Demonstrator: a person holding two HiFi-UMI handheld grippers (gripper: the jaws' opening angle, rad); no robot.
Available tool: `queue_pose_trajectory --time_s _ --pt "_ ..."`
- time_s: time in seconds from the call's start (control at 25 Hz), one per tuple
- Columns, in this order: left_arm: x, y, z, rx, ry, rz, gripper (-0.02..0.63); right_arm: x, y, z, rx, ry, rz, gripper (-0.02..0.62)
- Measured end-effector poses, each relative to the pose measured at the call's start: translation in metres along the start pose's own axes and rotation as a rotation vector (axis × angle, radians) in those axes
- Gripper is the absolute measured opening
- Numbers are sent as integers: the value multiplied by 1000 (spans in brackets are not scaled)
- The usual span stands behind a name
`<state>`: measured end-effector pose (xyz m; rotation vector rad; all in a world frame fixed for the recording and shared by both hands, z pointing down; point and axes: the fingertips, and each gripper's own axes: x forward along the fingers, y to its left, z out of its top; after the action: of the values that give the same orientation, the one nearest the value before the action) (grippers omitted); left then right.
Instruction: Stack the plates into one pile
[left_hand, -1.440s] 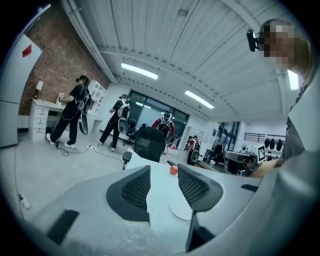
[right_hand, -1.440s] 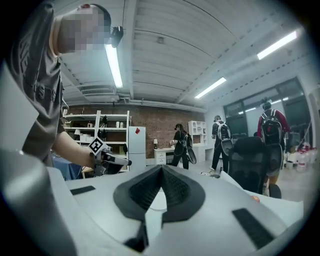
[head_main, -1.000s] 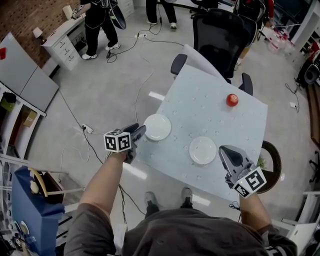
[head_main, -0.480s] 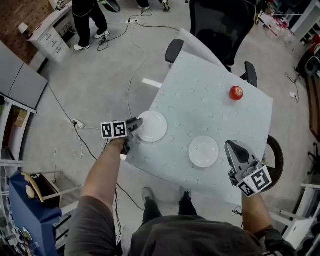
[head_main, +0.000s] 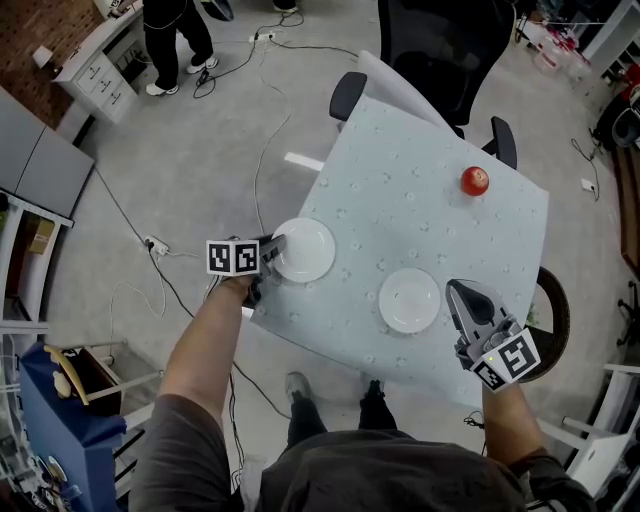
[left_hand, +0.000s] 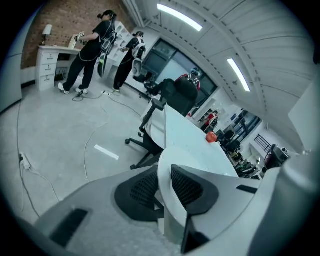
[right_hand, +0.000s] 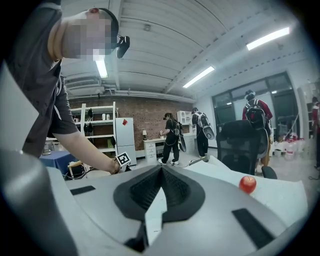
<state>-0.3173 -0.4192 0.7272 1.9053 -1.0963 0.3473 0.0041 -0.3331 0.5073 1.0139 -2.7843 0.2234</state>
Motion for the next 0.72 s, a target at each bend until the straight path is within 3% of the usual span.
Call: queue_pose_trajectory --time_s 0.16,0.44,0.72 --pt "-14 -20 14 29 -45 -19 52 -4 0 6 -3 -12 -4 -8" --pt "-47 -67 30 -87 -158 -155 15 -17 9 17 -10 -38 -3 -8" --pt "-52 -139 35 -59 -145 -255 15 -41 5 30 -25 -69 -30 -8"
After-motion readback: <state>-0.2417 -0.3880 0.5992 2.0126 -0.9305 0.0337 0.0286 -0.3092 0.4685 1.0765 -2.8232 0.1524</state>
